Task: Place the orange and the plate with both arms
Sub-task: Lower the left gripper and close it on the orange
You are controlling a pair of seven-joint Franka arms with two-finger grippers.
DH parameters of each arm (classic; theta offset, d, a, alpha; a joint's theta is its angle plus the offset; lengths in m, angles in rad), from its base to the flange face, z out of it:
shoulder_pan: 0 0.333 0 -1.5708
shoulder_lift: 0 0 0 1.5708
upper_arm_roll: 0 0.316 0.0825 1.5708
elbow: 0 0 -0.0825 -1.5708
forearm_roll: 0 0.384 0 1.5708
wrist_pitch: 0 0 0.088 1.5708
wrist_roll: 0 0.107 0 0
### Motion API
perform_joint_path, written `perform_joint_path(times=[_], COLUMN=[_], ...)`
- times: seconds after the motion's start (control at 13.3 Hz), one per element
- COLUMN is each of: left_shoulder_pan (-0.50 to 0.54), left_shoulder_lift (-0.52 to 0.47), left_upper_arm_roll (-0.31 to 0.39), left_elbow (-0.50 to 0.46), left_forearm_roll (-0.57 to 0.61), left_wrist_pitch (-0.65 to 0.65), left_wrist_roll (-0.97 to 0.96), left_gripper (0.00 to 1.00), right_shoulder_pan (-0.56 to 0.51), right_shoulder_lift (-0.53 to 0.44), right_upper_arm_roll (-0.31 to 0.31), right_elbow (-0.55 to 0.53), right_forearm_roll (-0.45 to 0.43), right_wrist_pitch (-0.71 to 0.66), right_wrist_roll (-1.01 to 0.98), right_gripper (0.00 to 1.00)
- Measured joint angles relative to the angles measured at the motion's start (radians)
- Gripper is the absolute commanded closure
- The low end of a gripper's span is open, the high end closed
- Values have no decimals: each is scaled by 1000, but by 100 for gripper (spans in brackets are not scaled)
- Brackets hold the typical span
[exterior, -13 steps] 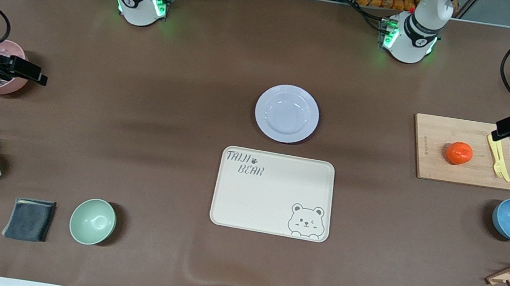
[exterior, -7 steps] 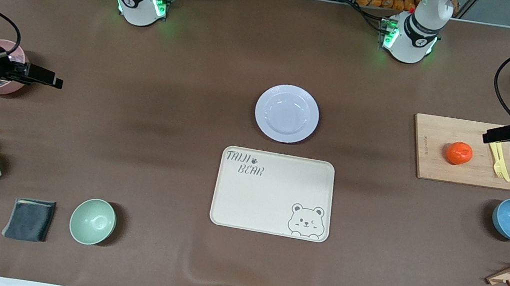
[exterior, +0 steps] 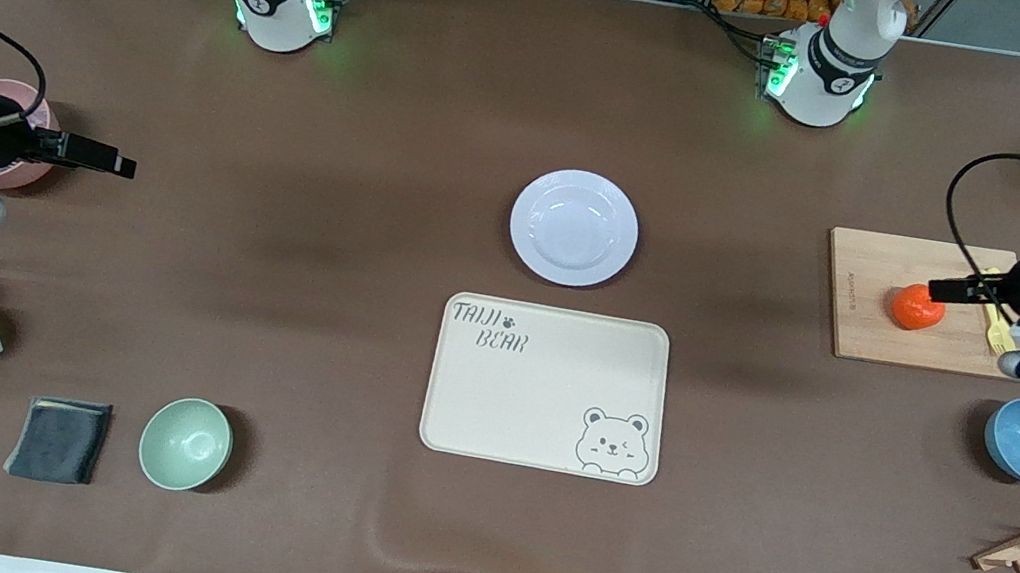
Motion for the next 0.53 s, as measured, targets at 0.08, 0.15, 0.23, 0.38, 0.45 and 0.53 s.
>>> perform_joint_path(times=[0.08, 0.15, 0.23, 0.38, 0.45, 0.53], left_shoulder_pan=[1, 2, 5, 27, 42, 61], left_shoulder_lift=[1, 2, 2, 2, 2, 3], left_upper_arm_roll=[0, 0, 1, 1, 2, 2], left_elbow=[-43, -78, -105, -165, -205, -250], left_forearm_roll=[5, 7, 8, 19, 33, 44], left_wrist_pitch=[50, 90, 123, 197, 251, 316], left_wrist_roll=[0, 0, 0, 2, 7, 17], left_gripper=[0, 0, 0, 0, 0, 0], right_shoulder_pan=[0, 0, 0, 0, -1, -4], right_shoulder_lift=[0, 0, 0, 1, 1, 1], right_upper_arm_roll=[0, 1, 1, 0, -1, -1], right_elbow=[-6, -12, -17, -36, -48, -63], right_forearm_roll=[1, 1, 5, 34, 53, 71], right_wrist_pitch=[0, 0, 1, 6, 10, 18], right_wrist_roll=[0, 0, 0, 0, 1, 1], right_gripper=[0, 0, 0, 0, 0, 0])
